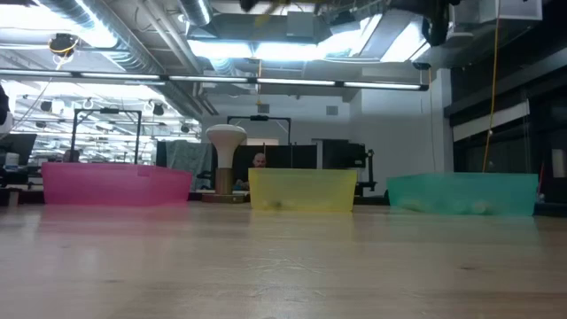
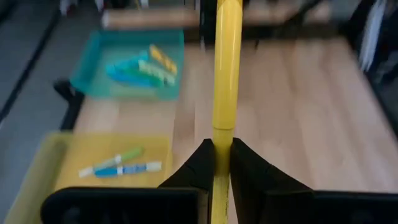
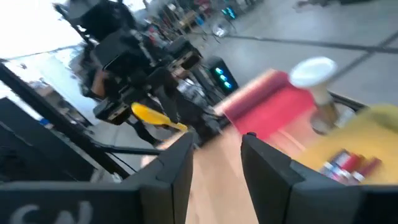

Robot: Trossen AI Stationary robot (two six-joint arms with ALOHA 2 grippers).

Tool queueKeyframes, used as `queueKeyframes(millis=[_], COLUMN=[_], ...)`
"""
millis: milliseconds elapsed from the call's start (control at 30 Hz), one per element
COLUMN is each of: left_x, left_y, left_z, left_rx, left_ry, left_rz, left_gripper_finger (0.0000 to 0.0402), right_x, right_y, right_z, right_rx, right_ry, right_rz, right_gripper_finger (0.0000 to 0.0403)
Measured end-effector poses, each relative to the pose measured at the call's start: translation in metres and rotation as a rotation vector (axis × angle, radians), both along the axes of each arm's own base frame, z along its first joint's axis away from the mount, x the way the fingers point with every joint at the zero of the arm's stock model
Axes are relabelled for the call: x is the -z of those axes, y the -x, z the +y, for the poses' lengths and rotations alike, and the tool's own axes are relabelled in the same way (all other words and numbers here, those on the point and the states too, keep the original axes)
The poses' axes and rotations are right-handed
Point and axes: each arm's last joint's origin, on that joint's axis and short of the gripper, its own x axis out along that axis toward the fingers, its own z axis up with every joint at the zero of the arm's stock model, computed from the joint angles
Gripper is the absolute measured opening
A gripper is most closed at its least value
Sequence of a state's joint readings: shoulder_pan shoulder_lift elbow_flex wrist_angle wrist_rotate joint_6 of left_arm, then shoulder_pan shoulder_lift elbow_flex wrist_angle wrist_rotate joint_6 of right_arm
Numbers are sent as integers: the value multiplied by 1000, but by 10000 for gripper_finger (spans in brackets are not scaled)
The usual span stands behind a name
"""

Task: Pick & Place Markers
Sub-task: Put the yellow pen into the red bin

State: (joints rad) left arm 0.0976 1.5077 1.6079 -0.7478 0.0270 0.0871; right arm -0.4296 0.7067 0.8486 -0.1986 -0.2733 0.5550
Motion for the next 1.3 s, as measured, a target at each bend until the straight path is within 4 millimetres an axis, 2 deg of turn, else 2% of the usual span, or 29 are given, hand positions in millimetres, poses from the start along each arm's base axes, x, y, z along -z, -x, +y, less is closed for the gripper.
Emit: queueKeyframes(millis=[233,467,767,967,1100,1300], left_x=[-35,-53,-61,-56,-52,-51], left_y=[12,7,1,-6,-10,-12], left_z=[-4,-7,-10,-12,-12,-12], left_rx=[47,144,222,229,229,233], left_ry=[69,128,193,214,230,231], left_rz=[-255,-445,-541,-528,-514,-512], left_gripper_finger=[25,25,25,25,25,25], right_x=[-13,-25,-29,-30,-30,-30], right_y=[-9,-24,-47,-61,-67,-68], right_z=[10,20,29,37,43,45], right_rx=[-81,-166,-226,-250,-260,-251], right_ry=[39,137,247,376,445,450], right_rz=[-130,-282,-388,-457,-491,-491], right_gripper_finger=[133,133,133,133,133,133])
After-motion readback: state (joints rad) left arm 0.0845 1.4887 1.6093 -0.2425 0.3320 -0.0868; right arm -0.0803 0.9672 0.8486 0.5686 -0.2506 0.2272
